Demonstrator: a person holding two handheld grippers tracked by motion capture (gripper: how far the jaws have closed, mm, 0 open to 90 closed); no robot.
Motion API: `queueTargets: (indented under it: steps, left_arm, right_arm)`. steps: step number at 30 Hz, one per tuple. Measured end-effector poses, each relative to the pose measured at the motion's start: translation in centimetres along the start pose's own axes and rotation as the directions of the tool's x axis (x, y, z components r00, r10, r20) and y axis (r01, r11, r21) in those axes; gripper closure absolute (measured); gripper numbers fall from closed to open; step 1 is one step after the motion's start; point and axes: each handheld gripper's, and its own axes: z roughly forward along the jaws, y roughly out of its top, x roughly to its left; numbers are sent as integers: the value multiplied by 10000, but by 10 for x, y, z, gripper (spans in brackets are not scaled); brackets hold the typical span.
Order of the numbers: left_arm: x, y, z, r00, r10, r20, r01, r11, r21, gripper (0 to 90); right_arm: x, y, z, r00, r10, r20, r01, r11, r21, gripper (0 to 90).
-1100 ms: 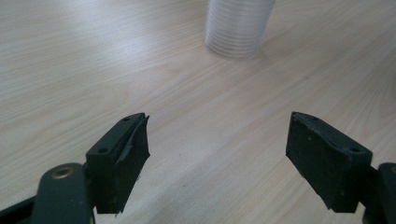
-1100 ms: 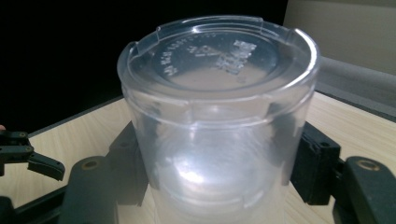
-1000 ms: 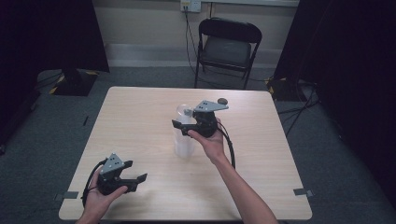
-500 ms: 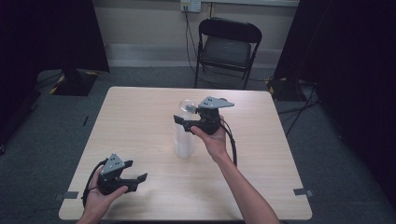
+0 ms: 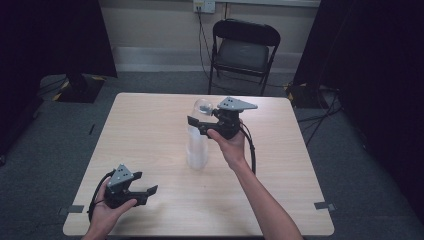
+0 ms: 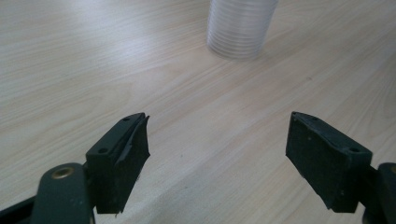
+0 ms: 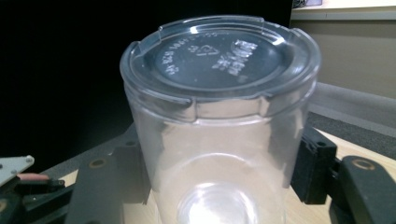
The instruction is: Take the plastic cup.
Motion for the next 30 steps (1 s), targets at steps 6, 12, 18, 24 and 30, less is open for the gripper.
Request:
queueTargets:
  steps: [6,12,18,24,30]
  left_arm:
    - [0,-1,1,9999,-159,-54,159,9998,84,210]
    - [0,-1,1,9999,-102,-59,102,9999,89,209]
    - [0,1,3,9998,-154,-91,153,9999,-52,199]
    - [-3,3,4,10000,-73,68,74,9999,-150,157]
    - [-4,6,4,9996,-118,262,126,9995,-289,161]
  right_arm:
    - [2,5,-6,9999,45,-110,-46,9999,-107,361]
    - [5,13,-18,10000,-55,-18,55,9995,-305,368]
    - [2,13,-27,9999,81,147,-78,9997,-218,369]
    - [2,14,-39,9997,133,213,-127,9996,-256,371]
    - [-1,9,-58,9982,453,401,-448,9989,-135,384]
